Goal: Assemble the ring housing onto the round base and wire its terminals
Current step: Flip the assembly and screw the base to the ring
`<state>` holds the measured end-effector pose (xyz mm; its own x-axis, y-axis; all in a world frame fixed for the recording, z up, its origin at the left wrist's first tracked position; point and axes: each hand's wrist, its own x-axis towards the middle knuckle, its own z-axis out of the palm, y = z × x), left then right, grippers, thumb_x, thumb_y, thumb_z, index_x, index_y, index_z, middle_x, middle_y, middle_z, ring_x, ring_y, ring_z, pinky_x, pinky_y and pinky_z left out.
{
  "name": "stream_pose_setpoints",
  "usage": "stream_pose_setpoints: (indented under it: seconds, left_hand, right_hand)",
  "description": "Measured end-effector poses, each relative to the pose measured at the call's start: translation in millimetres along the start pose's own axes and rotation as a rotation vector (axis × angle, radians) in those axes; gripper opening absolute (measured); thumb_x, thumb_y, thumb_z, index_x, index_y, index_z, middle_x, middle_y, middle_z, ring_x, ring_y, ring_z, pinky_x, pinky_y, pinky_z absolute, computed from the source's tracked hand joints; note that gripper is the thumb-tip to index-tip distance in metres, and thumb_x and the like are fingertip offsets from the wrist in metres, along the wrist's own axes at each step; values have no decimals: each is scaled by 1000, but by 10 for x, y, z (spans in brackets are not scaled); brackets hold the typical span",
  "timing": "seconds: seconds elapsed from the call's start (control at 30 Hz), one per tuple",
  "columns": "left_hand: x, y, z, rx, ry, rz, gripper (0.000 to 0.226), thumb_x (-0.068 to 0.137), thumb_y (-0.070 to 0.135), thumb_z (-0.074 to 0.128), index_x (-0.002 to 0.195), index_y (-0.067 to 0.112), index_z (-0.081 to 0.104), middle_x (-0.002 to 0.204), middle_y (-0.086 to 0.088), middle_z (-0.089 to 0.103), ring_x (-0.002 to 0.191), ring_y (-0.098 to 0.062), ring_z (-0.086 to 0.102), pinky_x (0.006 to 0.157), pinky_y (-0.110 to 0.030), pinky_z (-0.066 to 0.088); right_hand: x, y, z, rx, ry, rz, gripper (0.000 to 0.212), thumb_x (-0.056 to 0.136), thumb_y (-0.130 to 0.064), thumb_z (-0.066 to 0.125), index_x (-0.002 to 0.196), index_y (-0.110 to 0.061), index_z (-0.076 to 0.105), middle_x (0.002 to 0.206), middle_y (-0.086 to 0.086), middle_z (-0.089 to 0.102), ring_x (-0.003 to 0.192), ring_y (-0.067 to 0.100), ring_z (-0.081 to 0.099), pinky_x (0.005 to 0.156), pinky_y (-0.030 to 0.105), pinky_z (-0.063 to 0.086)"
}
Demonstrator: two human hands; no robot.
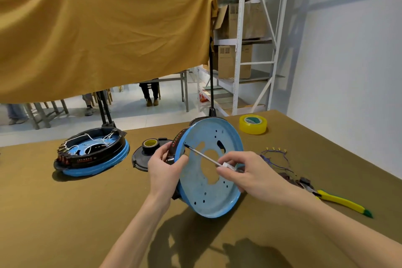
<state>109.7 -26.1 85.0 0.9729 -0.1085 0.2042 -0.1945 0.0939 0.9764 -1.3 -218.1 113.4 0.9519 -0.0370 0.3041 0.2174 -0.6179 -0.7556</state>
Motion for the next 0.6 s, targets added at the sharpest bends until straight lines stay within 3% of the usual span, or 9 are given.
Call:
stream_pose_setpoints:
  seconds: [0.2, 0.43, 0.6]
  left_hand:
    - [8, -17, -37, 14, 20, 45, 54, 87, 5, 76, 137, 14, 59, 105, 13, 70, 87, 8, 70, 62, -13, 56]
    - [9, -49, -9, 37, -2, 98, 52, 85, 4, 77, 132, 17, 60, 88, 22, 73, 83, 13, 68, 60, -10, 54]
    - [-9, -61, 6, 40, -5, 135, 50, 84, 1, 76, 126, 21, 59, 92, 21, 71, 85, 16, 66, 60, -8, 52]
  right_hand:
    - [3, 27, -22, -14, 18, 12, 9, 98, -36, 67, 99, -31, 74, 77, -13, 64, 61, 2, 59, 57, 15, 44]
    - [6, 64, -8, 38, 2, -1, 11, 97, -39, 67, 100, -31, 74, 76, -4, 62, 55, 12, 52, 54, 30, 46]
    - [11, 57, -36, 37, 2, -8, 12, 97, -40, 66, 102, -33, 74, 78, -3, 63, 54, 11, 55, 52, 25, 48]
